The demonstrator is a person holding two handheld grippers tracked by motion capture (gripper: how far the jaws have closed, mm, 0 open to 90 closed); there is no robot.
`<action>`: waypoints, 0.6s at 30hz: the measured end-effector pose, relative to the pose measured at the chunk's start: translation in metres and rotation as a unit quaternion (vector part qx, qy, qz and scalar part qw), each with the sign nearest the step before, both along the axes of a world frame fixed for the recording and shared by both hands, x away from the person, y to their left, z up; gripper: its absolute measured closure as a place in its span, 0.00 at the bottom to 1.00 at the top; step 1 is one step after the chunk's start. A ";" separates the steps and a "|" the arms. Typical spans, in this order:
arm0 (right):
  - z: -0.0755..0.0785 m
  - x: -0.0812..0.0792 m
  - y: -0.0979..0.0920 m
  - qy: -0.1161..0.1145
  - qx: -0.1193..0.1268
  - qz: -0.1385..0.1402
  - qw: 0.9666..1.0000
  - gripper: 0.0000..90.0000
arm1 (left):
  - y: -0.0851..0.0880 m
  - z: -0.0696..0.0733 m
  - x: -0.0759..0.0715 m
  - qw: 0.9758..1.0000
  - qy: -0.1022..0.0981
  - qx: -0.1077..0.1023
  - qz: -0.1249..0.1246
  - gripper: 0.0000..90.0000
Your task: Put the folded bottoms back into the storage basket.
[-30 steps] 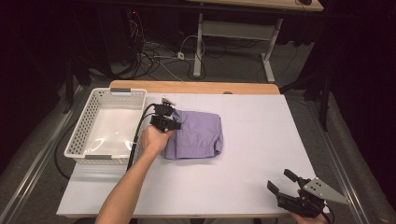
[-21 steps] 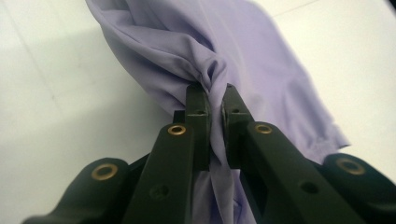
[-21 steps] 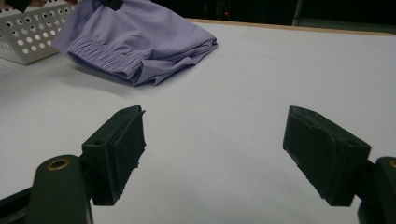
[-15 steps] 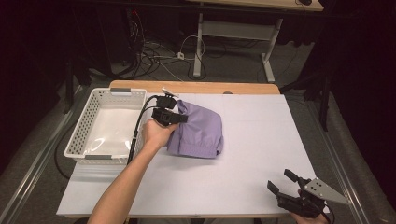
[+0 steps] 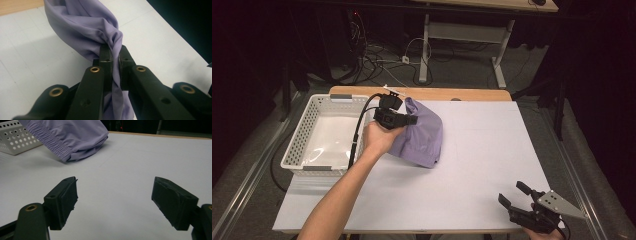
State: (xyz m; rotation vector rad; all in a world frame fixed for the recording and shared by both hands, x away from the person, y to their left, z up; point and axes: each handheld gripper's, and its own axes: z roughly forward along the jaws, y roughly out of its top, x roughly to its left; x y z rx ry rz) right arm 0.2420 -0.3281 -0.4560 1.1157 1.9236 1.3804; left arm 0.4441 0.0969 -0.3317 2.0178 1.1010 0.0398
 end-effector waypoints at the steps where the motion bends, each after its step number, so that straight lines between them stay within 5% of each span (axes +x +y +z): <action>1: 0.000 0.000 0.000 0.001 0.000 0.000 1.000 0.24 | 0.001 0.002 -0.001 1.000 -0.002 0.000 -0.001 0.92; 18: 0.000 0.000 0.000 0.000 -0.001 -0.001 1.000 0.24 | 0.025 0.025 -0.013 1.000 -0.020 -0.004 -0.002 0.92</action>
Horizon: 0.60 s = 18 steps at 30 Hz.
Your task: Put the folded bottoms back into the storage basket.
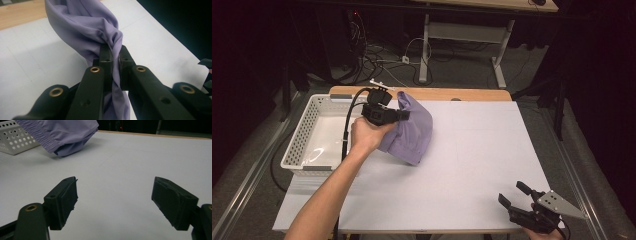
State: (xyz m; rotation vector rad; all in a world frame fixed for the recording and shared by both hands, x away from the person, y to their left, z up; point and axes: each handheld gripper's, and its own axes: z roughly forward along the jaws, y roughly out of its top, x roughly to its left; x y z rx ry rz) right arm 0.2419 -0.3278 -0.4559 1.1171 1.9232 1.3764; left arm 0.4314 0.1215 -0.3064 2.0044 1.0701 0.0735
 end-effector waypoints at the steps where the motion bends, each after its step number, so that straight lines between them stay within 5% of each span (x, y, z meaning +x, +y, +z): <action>1: 0.000 0.000 0.000 0.001 0.000 0.000 1.000 0.24 | 0.001 0.002 -0.001 1.000 0.000 0.002 0.001 0.92; 8: 0.000 0.000 0.000 0.000 0.000 0.001 1.000 0.24 | 0.006 0.012 -0.007 0.999 -0.021 0.049 -0.011 0.92; 11: 0.000 0.000 0.000 0.000 0.001 0.001 1.000 0.24 | 0.011 0.016 -0.009 0.999 -0.022 0.028 -0.013 0.92; 18: 0.000 0.000 0.000 0.000 0.001 0.000 1.000 0.24 | 0.023 0.028 -0.013 0.999 -0.022 0.024 -0.009 0.92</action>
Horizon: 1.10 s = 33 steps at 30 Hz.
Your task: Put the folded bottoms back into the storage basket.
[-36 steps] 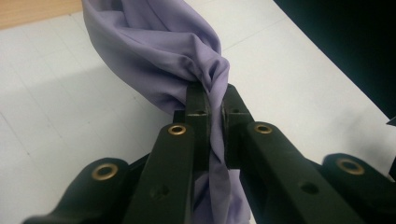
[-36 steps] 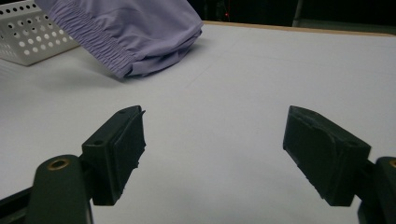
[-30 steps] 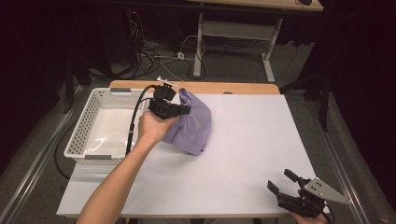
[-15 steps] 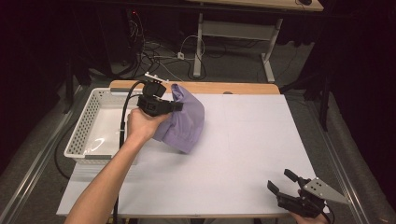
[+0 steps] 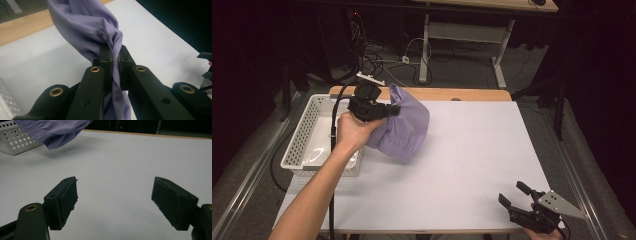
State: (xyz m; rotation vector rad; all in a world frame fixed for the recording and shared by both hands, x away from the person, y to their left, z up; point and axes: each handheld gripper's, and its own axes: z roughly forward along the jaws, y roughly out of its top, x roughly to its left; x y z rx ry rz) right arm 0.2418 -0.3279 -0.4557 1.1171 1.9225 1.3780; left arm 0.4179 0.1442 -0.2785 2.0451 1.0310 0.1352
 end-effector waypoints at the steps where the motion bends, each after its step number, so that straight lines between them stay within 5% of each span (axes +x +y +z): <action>1: 0.000 0.000 0.000 0.000 0.000 0.000 1.000 0.24 | 0.002 0.001 -0.001 1.000 0.000 0.000 0.001 0.92; 33: 0.000 0.000 0.000 0.000 -0.001 -0.005 1.000 0.24 | 0.095 0.040 -0.031 0.997 -0.031 -0.033 0.066 0.92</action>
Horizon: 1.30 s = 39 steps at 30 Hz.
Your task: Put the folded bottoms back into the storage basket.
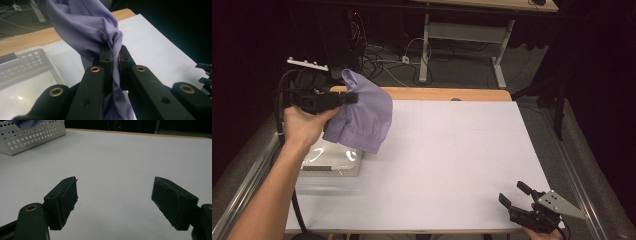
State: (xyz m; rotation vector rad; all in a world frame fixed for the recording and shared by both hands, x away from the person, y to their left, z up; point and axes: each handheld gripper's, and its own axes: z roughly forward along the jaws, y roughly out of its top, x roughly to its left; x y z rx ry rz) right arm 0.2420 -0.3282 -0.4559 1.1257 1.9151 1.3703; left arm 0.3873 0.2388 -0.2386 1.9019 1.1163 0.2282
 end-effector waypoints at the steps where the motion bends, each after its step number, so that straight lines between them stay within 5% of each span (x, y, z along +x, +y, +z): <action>1: 0.000 0.000 0.000 0.000 0.000 0.000 1.000 0.24 | 0.003 0.001 -0.001 1.000 -0.001 0.001 0.003 0.92; 21: 0.000 0.000 0.000 0.001 0.001 -0.001 1.000 0.24 | 0.047 0.009 -0.013 0.999 -0.015 0.003 0.050 0.92; 39: 0.000 0.000 0.000 0.001 0.001 -0.001 1.000 0.24 | 0.058 -0.018 -0.004 0.996 0.003 0.029 0.079 0.92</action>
